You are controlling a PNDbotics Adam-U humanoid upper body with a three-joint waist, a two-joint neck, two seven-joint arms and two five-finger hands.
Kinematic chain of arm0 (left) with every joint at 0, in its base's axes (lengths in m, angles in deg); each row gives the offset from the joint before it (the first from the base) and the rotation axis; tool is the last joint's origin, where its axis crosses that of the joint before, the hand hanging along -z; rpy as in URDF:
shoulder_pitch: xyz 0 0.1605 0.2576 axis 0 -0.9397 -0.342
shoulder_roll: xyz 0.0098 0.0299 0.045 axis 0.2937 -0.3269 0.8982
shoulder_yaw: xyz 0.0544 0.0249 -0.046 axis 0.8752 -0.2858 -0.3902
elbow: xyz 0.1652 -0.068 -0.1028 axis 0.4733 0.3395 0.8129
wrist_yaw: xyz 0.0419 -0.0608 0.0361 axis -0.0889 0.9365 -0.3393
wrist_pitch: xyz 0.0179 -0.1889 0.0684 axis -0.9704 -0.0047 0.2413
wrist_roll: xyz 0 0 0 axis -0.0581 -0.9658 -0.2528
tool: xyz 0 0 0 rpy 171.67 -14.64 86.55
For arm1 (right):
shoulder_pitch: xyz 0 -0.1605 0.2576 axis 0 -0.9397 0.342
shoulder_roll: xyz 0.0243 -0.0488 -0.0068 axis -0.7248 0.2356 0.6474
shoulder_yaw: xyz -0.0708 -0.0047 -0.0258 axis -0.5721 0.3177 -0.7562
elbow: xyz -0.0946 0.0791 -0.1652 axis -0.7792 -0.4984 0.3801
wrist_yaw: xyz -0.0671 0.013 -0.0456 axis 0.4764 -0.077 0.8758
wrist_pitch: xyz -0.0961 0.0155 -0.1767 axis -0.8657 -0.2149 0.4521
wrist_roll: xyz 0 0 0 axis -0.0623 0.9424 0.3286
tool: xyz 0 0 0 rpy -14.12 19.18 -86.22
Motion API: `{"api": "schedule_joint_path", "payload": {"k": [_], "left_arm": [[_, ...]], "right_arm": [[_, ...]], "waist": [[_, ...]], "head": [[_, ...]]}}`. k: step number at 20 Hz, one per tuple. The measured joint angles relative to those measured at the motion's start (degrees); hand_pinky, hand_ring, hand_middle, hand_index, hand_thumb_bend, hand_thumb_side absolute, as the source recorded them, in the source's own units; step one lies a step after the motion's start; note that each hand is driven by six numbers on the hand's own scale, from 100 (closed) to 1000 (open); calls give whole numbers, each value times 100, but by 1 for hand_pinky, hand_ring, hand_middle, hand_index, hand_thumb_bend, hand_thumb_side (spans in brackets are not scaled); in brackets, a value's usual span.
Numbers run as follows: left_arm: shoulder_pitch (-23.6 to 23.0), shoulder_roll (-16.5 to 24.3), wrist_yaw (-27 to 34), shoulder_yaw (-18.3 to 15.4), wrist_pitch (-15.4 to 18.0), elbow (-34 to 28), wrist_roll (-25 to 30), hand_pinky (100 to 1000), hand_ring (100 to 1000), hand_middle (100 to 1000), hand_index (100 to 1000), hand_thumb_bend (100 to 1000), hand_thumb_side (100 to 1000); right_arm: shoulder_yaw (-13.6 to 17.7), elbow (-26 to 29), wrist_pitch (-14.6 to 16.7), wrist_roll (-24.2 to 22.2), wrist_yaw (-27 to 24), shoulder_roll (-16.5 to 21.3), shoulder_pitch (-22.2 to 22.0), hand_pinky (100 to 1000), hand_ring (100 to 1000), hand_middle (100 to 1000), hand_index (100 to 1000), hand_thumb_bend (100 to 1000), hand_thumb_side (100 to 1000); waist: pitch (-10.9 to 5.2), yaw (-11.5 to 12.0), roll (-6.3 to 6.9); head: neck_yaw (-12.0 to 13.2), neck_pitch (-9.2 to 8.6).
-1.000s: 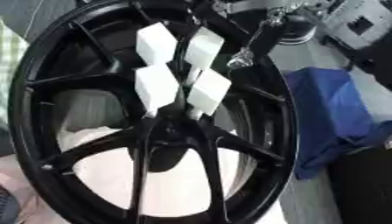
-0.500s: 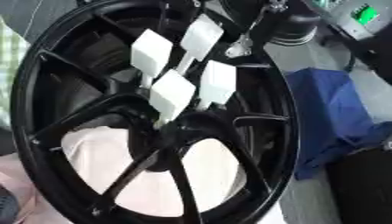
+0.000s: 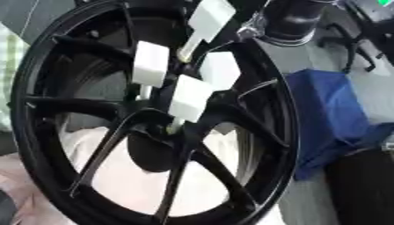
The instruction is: Pull the pin out of the wheel hub.
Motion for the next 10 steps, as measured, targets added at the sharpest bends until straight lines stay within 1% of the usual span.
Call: {"api": "schedule_joint_path", "payload": {"k": [2, 5, 7, 9, 10], "left_arm": [[-33, 10, -1, -15, -4, 0, -8, 739, 575, 537, 766, 319, 776], [-59, 10, -1, -21, -1, 0, -31, 740, 575, 537, 766, 319, 775], [-103, 10, -1, -38, -2, -1, -47, 740, 575, 537, 765, 319, 774], [-151, 10, -4, -55, -5, -1, -64, 740, 575, 538, 765, 319, 774], [-180, 10, -6, -66, -7, -1, -78, 740, 575, 538, 765, 319, 774]], "right_arm": [[190, -42, -45, 147, -94, 91, -191, 807, 602, 376, 434, 241, 100], [518, -188, -122, 456, -290, 183, -508, 810, 609, 375, 437, 215, 100], [767, -350, -171, 680, -407, 241, -777, 809, 624, 375, 465, 208, 100], [1029, -563, -224, 903, -441, 291, -1090, 809, 631, 399, 482, 195, 100], [1168, -681, -250, 1018, -441, 308, -1256, 807, 631, 406, 484, 335, 100]], "waist": [[-9, -62, 32], [-19, -157, 122], [-26, -244, 167], [-57, -359, 214], [-75, -428, 244]], "head": [[34, 35], [94, 39], [150, 44], [223, 81], [267, 87]]}}
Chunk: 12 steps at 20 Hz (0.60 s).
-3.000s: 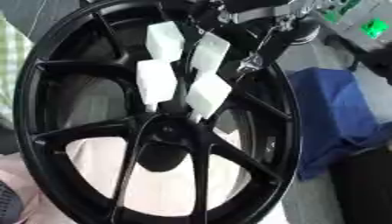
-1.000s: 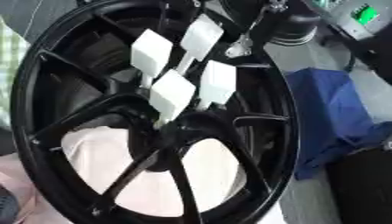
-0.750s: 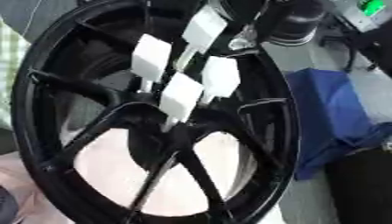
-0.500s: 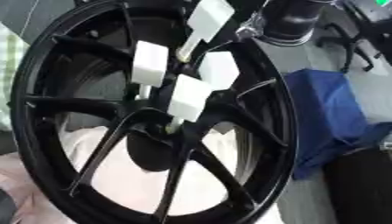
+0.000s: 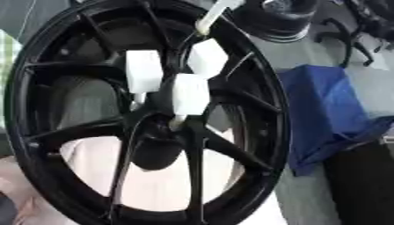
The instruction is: Pull the pin out of the wheel hub.
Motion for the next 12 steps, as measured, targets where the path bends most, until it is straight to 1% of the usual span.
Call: {"api": "schedule_joint_path", "payload": {"k": [1, 4, 6, 7, 8, 10, 11, 12], "left_arm": [[-24, 0, -7, -16, -1, 0, -14, 740, 575, 538, 765, 320, 774], [-80, 0, -42, -42, -10, -1, -54, 740, 575, 538, 765, 320, 774], [-120, -2, -49, -57, -11, -1, -81, 740, 575, 538, 765, 319, 774], [-137, -2, -52, -61, -16, -1, -94, 740, 575, 538, 765, 319, 775], [-160, -2, -56, -71, -21, -1, -104, 739, 575, 538, 765, 319, 775], [-186, -4, -65, -90, -35, -1, -128, 740, 575, 538, 765, 320, 774], [-202, -4, -70, -92, -34, -1, -137, 739, 575, 538, 765, 320, 773], [-211, -5, -75, -93, -34, -1, -146, 739, 575, 538, 765, 320, 773]], "right_arm": [[138, -126, -29, 114, 15, 6, -175, 807, 631, 406, 485, 189, 100], [556, -474, -123, 494, 177, -15, -787, 812, 634, 422, 501, 139, 100], [811, -666, -186, 748, 295, -130, -1222, 817, 638, 435, 517, 112, 100], [930, -752, -216, 870, 344, -226, -1439, 822, 641, 446, 529, 156, 100], [1050, -834, -241, 984, 378, -339, -1646, 825, 645, 454, 540, 100, 100], [1270, -980, -285, 1193, 428, -594, -2014, 832, 661, 480, 574, 100, 100], [1362, -1042, -305, 1276, 453, -718, -2172, 838, 683, 519, 618, 106, 100], [1449, -1102, -332, 1346, 485, -832, -2315, 838, 683, 519, 618, 106, 100]], "waist": [[-13, -76, 34], [-21, -295, 127], [-56, -401, 159], [-76, -453, 171], [-83, -497, 181], [-85, -552, 216], [-86, -571, 240], [-88, -589, 258]], "head": [[56, 3], [240, 21], [337, 46], [379, 48], [417, 48], [481, 49], [507, 50], [528, 51]]}}
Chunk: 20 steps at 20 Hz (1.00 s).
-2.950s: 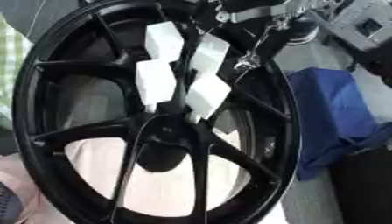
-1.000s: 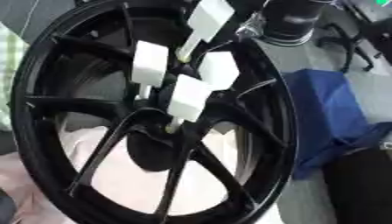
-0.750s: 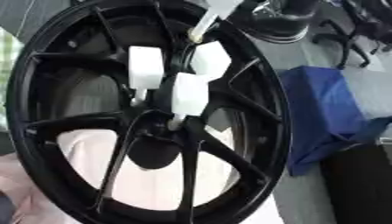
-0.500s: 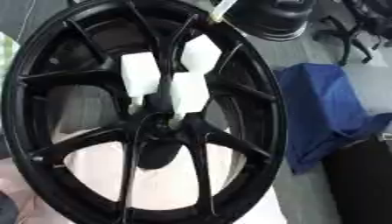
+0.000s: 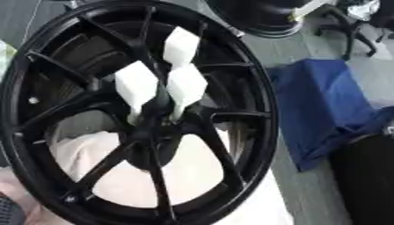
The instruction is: Pull the pin out of the wheel hub.
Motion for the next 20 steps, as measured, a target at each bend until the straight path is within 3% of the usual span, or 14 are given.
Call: {"api": "schedule_joint_path", "payload": {"k": [1, 2, 3, 4, 5, 6, 7, 8, 10, 16, 17, 20], "left_arm": [[-4, -1, -7, -1, 2, 0, -10, 739, 575, 539, 765, 322, 772], [-9, -1, -15, -2, 1, 0, -17, 739, 575, 539, 765, 322, 771], [-25, -2, -18, -11, -2, 0, -26, 739, 575, 539, 765, 322, 771], [-40, -2, -19, -25, -1, 0, -33, 739, 575, 539, 765, 322, 771], [-46, -2, -20, -33, 1, 0, -39, 739, 575, 539, 765, 323, 770], [-46, -3, -21, -34, 3, 0, -43, 739, 575, 539, 765, 323, 770], [-47, -3, -21, -35, 5, 0, -45, 739, 575, 539, 765, 324, 769], [-47, -3, -21, -35, 7, -1, -47, 740, 575, 539, 765, 324, 769], [-48, -4, -21, -35, 10, -1, -50, 739, 575, 539, 765, 324, 769], [-53, -18, -21, -36, 11, -1, -51, 739, 575, 539, 765, 325, 768], [-53, -31, -21, -36, 11, -1, -51, 739, 574, 539, 765, 325, 768], [-52, -49, -21, -36, 12, -1, -51, 739, 574, 538, 764, 326, 767]], "right_arm": [[73, -55, -30, 56, 40, -102, -119, 849, 729, 607, 704, 156, 100], [141, -120, -71, 101, 93, -194, -226, 852, 742, 627, 722, 170, 100], [197, -187, -115, 143, 152, -277, -320, 866, 778, 704, 781, 197, 100], [253, -257, -160, 178, 207, -354, -400, 866, 778, 704, 781, 197, 100], [295, -332, -205, 200, 253, -420, -469, 889, 844, 812, 867, 269, 100], [330, -411, -250, 216, 295, -475, -519, 893, 852, 823, 877, 277, 100], [356, -493, -285, 219, 332, -514, -552, 910, 890, 872, 925, 283, 230], [383, -568, -312, 215, 352, -544, -583, 911, 891, 873, 927, 272, 291], [418, -677, -327, 211, 370, -582, -601, 911, 887, 865, 919, 256, 323], [456, -691, -242, 339, 279, -602, -546, 901, 855, 824, 884, 191, 343], [455, -650, -234, 375, 255, -602, -511, 890, 827, 788, 853, 100, 386], [426, -414, -257, 550, 149, -602, -390, 880, 786, 734, 802, 100, 382]], "waist": [[-2, -17, 17], [-10, -26, 28], [-23, -38, 41], [-35, -53, 52], [-45, -62, 60], [-49, -69, 71], [-53, -81, 79], [-62, -89, 89], [-74, -91, 103], [-75, -77, 112], [-75, -69, 113], [-75, -29, 113]], "head": [[20, 0], [34, 1], [40, 1], [49, 1], [57, 2], [62, 2], [68, 2], [75, 2], [81, 2], [78, 2], [76, 2], [63, 2]]}}
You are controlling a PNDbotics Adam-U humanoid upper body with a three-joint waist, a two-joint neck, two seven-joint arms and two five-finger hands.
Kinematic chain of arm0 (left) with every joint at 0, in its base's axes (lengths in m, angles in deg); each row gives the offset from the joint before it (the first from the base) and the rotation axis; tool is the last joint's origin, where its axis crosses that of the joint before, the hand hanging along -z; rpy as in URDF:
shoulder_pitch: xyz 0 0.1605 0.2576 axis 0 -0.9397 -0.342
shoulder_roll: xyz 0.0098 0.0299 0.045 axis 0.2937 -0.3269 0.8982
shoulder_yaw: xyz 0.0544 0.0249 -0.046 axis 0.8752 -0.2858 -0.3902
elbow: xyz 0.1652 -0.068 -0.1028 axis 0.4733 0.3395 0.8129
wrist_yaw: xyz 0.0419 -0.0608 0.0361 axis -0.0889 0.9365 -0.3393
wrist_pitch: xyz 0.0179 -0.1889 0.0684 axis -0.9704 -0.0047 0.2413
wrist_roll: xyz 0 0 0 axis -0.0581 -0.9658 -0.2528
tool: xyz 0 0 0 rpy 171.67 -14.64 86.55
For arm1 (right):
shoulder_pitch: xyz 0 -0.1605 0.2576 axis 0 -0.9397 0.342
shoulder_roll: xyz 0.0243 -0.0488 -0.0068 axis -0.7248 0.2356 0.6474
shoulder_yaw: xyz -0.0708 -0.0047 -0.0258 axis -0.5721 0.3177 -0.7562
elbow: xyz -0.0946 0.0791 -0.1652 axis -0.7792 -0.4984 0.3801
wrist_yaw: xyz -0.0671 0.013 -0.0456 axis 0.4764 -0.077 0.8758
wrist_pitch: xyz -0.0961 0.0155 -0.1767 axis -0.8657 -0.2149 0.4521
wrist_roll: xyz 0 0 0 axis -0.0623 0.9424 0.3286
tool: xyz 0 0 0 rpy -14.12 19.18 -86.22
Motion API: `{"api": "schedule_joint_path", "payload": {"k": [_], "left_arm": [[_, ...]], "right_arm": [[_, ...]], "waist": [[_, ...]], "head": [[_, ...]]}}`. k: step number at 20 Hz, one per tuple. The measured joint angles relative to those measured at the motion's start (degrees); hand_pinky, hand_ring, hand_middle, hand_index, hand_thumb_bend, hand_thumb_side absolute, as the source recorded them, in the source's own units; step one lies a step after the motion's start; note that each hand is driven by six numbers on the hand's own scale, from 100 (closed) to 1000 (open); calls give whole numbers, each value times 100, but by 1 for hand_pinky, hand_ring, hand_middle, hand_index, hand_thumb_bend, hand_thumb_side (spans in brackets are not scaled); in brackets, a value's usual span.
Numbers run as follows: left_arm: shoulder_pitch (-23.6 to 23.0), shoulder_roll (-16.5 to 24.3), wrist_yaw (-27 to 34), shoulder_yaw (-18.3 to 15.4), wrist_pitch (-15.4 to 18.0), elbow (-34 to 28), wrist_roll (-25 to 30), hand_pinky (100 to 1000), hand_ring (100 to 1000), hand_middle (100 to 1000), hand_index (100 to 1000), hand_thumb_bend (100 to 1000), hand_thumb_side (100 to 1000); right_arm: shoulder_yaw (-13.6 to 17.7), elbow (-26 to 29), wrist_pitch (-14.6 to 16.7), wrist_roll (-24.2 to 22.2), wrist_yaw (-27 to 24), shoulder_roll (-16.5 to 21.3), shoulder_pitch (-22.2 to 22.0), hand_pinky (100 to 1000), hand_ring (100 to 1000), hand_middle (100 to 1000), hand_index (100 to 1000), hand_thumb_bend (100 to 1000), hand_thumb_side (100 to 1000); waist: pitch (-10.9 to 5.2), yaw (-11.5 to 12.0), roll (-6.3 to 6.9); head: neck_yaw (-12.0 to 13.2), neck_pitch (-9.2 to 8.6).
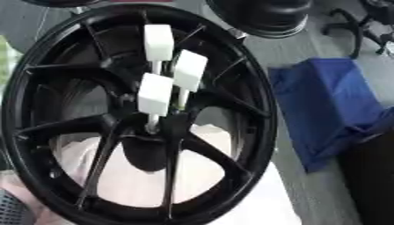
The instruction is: Pull the pin out of the wheel hub.
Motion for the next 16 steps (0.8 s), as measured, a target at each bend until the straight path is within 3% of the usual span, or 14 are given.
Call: {"api": "schedule_joint_path", "payload": {"k": [4, 10, 16], "left_arm": [[5, -2, 2, 1, 1, 0, 1, 739, 574, 539, 764, 326, 766], [47, -4, 21, 5, 5, 0, 8, 738, 574, 538, 764, 326, 764], [99, -5, 56, 13, 10, 0, 47, 738, 573, 538, 764, 327, 764]], "right_arm": [[-181, 609, -72, 297, -259, 2, 164, 870, 743, 674, 757, 100, 401], [-707, 1757, -373, 686, -915, 97, 583, 866, 718, 646, 743, 100, 392], [-1210, 2336, -714, 799, -1533, 278, 1120, 869, 719, 644, 745, 100, 412]], "waist": [[0, 51, 0], [-1, 140, 0], [-4, 250, -3]], "head": [[-53, 0], [-189, 0], [-287, 3]]}}
